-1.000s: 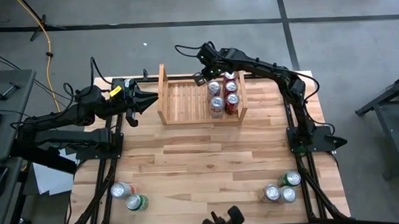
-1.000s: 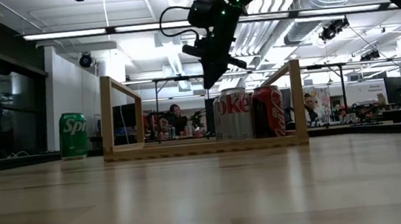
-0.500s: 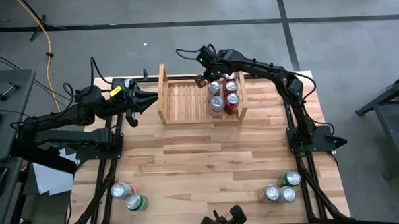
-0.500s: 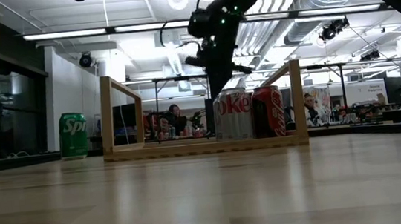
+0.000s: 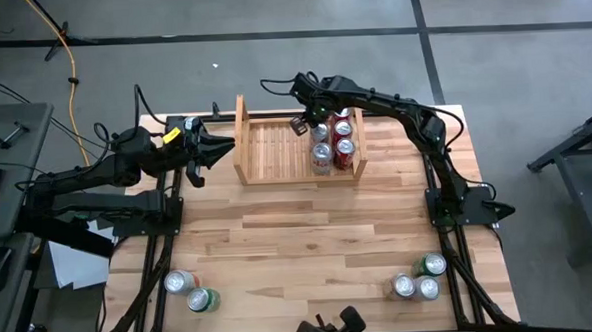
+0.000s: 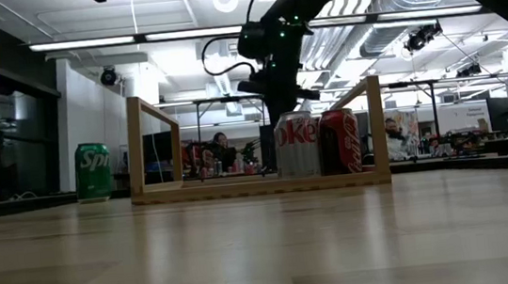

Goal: Place canned beverage on shelf
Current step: Put the top red-silver soda can aligned with the other red-silver soda can on the shelf, then put the red-silver soda can aligned with the other red-silver soda can on the shelf

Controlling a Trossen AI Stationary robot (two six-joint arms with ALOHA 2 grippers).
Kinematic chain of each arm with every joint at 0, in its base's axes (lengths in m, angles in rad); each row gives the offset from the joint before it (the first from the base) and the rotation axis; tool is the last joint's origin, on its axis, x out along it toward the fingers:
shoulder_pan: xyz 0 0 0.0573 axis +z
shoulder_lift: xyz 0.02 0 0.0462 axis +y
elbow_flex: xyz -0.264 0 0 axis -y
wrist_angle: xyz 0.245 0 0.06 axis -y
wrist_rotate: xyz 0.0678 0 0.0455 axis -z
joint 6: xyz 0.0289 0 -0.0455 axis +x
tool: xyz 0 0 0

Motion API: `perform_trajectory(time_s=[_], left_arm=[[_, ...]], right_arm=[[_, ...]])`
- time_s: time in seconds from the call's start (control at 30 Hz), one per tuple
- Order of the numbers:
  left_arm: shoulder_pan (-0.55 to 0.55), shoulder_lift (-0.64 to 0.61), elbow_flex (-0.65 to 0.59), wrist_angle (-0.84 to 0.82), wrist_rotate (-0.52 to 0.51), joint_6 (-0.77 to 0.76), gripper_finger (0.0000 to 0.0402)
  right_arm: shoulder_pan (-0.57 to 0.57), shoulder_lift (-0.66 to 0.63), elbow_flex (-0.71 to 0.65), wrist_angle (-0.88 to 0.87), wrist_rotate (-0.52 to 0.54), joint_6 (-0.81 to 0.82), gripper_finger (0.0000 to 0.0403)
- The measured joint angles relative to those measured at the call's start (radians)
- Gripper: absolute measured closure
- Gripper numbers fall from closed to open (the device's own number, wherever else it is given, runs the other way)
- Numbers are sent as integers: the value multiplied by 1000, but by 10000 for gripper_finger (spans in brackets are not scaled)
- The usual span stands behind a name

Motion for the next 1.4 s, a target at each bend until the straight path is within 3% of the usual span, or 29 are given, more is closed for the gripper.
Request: perform_trajectory(time_s=[0.6, 0.97, 1.07, 1.17, 1.4], left_arm=[[0, 0, 0, 0, 0, 0, 341], [0, 0, 0, -31, 0, 26, 341], [0, 0, 0, -35, 0, 26, 341], [0, 0, 0, -34, 0, 26, 341], [0, 0, 0, -30, 0, 37, 341]], right_arm=[[3, -17, 3, -35, -7, -48, 403], [65, -247, -17, -103, 15, -178, 403], [110, -368, -115, -82, 62, -180, 403], [162, -537, -298, -6, 110, -147, 403], [338, -1000, -792, 344, 26, 23, 403]])
